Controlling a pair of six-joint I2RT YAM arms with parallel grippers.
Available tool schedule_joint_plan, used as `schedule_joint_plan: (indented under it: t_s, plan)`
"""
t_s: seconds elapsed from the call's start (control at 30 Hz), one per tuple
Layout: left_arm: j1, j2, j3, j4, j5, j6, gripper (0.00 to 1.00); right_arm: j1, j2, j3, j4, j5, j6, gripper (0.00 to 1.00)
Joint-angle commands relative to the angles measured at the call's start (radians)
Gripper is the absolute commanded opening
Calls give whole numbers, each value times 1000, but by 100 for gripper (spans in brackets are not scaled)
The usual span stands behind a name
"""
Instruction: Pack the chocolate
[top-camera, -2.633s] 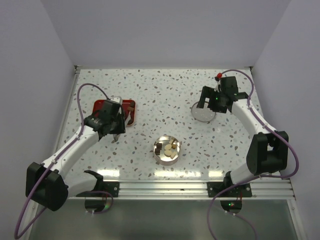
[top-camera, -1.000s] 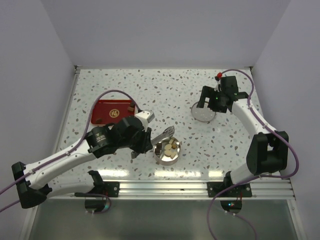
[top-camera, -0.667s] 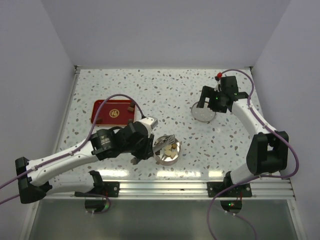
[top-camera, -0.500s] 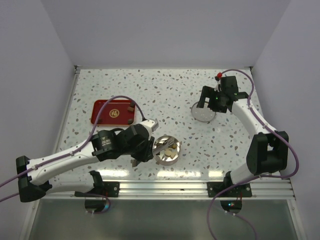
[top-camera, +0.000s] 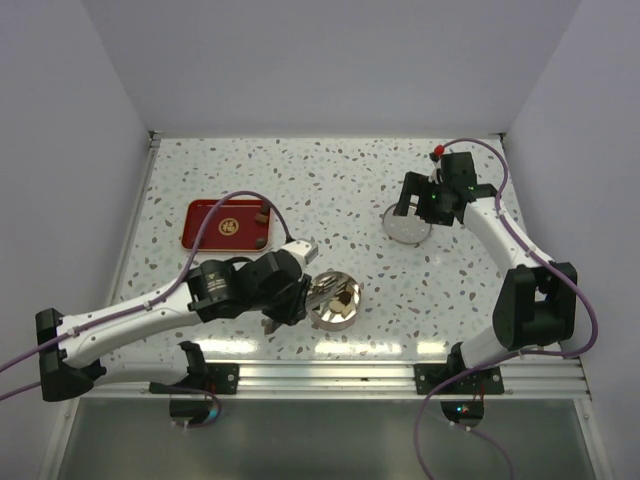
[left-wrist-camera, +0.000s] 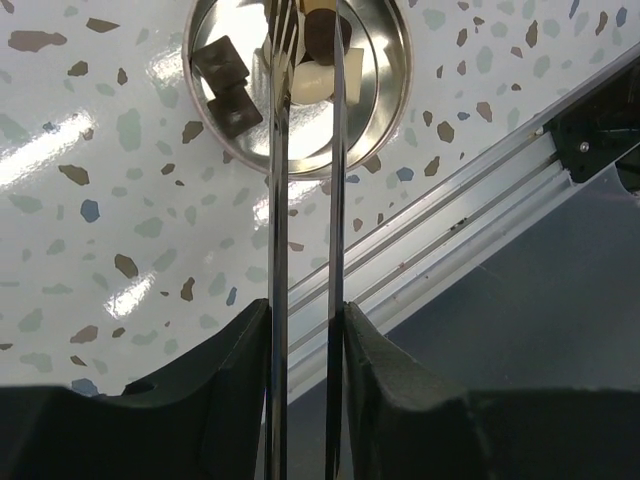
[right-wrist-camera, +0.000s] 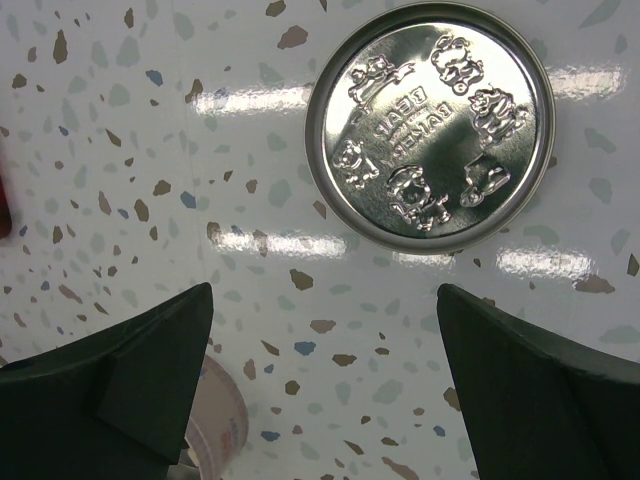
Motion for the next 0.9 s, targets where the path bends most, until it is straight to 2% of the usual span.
schedule_joint_plan:
  t_s: [0.0, 0.1, 0.2, 0.23, 0.3, 0.43, 0.53, 0.63, 0.87]
  plan:
    - [-7, -5, 85, -7, -63, -8, 38, -5, -7, 11, -14, -17, -5, 97]
    - [-4, -4, 167, -89, -175, -11, 37, -5, -4, 11, -14, -17, -5, 97]
    - [72, 22, 233, -176, -233, 9, 37, -3, 3, 13, -13, -21, -3, 97]
    - [150, 19, 231, -173, -224, 29, 37, -3, 6, 14, -11, -26, -3, 97]
    - [224, 0, 189, -123, -193, 85, 36, -5, 12, 20, -11, -32, 1, 97]
    - [472, -4, 109, -63, -140, 179, 37, -5, 7, 28, -13, -35, 2, 97]
    - [615, -13, 45, 14, -95, 234, 37, -5, 3, 30, -19, -31, -5, 97]
    - [702, -7, -3, 95, -55, 262, 37, -5, 0, 26, -22, -28, -8, 97]
    - [764, 39, -20, 127, -94, 286, 37, -5, -2, 23, -23, -26, -12, 97]
